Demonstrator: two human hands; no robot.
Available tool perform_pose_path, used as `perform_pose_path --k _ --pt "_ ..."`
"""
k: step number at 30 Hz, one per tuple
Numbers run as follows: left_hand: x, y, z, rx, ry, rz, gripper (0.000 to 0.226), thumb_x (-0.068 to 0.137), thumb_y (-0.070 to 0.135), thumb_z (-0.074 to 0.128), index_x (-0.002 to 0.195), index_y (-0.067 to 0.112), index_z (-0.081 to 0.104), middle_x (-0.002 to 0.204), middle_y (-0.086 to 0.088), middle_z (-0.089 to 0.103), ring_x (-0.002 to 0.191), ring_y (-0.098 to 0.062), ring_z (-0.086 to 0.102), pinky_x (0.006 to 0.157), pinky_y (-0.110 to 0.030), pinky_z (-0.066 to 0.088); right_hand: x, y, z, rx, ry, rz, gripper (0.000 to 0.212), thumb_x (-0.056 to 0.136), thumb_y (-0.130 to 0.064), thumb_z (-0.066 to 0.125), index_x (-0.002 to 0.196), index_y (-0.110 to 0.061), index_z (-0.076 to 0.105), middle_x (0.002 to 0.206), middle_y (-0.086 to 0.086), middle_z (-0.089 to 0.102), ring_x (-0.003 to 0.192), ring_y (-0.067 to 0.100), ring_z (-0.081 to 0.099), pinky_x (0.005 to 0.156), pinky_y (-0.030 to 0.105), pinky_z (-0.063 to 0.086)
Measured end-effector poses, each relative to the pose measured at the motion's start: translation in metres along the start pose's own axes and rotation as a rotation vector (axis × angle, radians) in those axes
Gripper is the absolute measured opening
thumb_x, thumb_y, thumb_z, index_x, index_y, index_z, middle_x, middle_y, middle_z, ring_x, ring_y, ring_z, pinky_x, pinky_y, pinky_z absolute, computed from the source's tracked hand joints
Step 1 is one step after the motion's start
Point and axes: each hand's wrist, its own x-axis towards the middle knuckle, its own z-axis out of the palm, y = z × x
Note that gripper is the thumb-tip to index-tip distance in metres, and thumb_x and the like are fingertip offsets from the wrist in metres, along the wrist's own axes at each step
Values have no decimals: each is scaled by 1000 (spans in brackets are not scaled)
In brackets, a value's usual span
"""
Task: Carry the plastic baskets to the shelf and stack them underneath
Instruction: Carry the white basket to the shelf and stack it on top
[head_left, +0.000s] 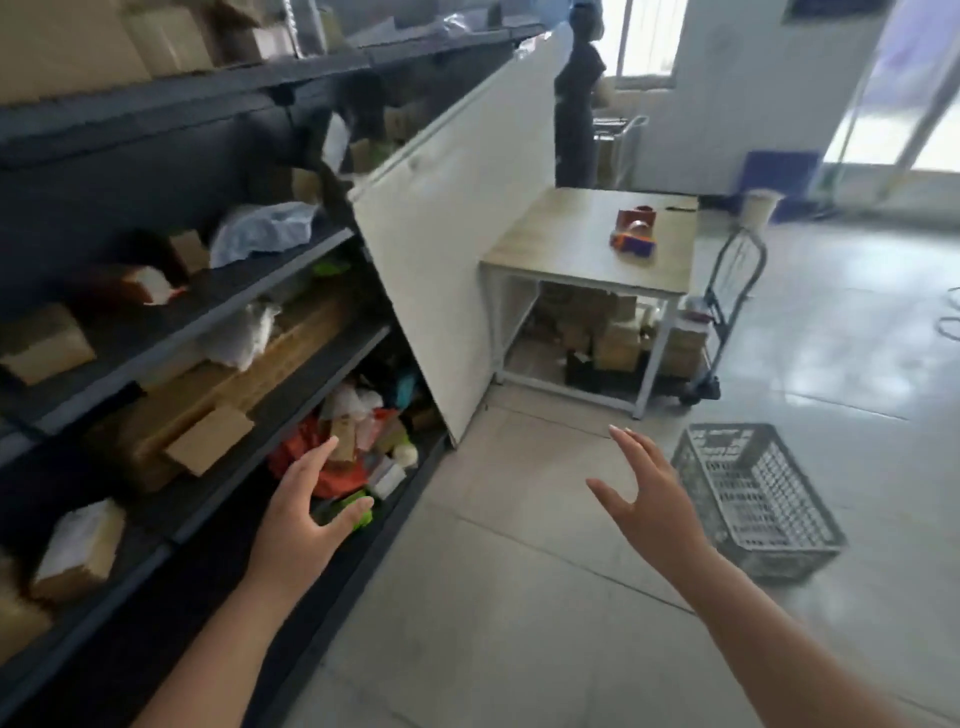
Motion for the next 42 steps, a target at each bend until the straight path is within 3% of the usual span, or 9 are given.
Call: perform_pose_path --k 4,8,15,18,23,29,33,42 --pt "88 22 77 -17 -144 85 69 79 38 77 133 52 35 142 14 43 130 -7 40 105 -30 32 29 59 -29 -30 140 190 68 86 -45 63 146 -26 36 150 0 41 136 20 38 107 40 37" --pt "179 38 154 -40 -290 146 75 76 56 73 141 46 37 146 8 46 134 -16 43 106 -38 36 57 109 -47 -17 263 352 64 86 -37 66 143 -21 43 144 5 47 134 23 42 108 41 37" --pt "340 79 268 -163 -508 261 79 74 65 70 143 49 36 145 14 45 128 -13 48 97 -33 40 98 175 -71 -24 477 699 62 86 -35 67 142 -17 44 139 11 51 127 27 48 101 38 40" --pt "387 110 318 -147 -604 317 73 74 61 72 137 56 34 148 6 45 127 -16 50 94 -34 43 111 202 -79 -14 554 831 65 88 -32 65 145 -14 40 141 15 47 129 29 45 104 38 37" --pt "434 173 426 -107 -745 410 83 72 58 71 146 41 36 150 6 43 130 -16 48 102 -43 43 133 260 -96 -28 658 949 63 89 -28 63 146 -16 39 141 16 46 130 31 45 103 40 38" --pt "471 253 593 -9 -833 505 78 79 41 75 147 35 37 151 3 43 130 -15 48 101 -39 41 179 386 -119 46 725 1081 65 91 -31 61 148 -16 34 145 17 42 132 31 43 104 43 40" --pt "497 288 700 96 -918 479 76 82 38 74 149 34 38 149 1 45 128 -15 49 101 -38 41 214 470 -127 109 614 1189 66 93 -36 56 150 -18 28 149 15 36 134 30 42 102 41 42" --pt "537 276 947 298 -1093 458 72 81 36 76 145 35 42 141 -4 53 121 -21 56 97 -43 47 250 628 -108 150 632 1436 64 93 -37 55 150 -26 27 147 9 40 127 26 50 91 39 49"
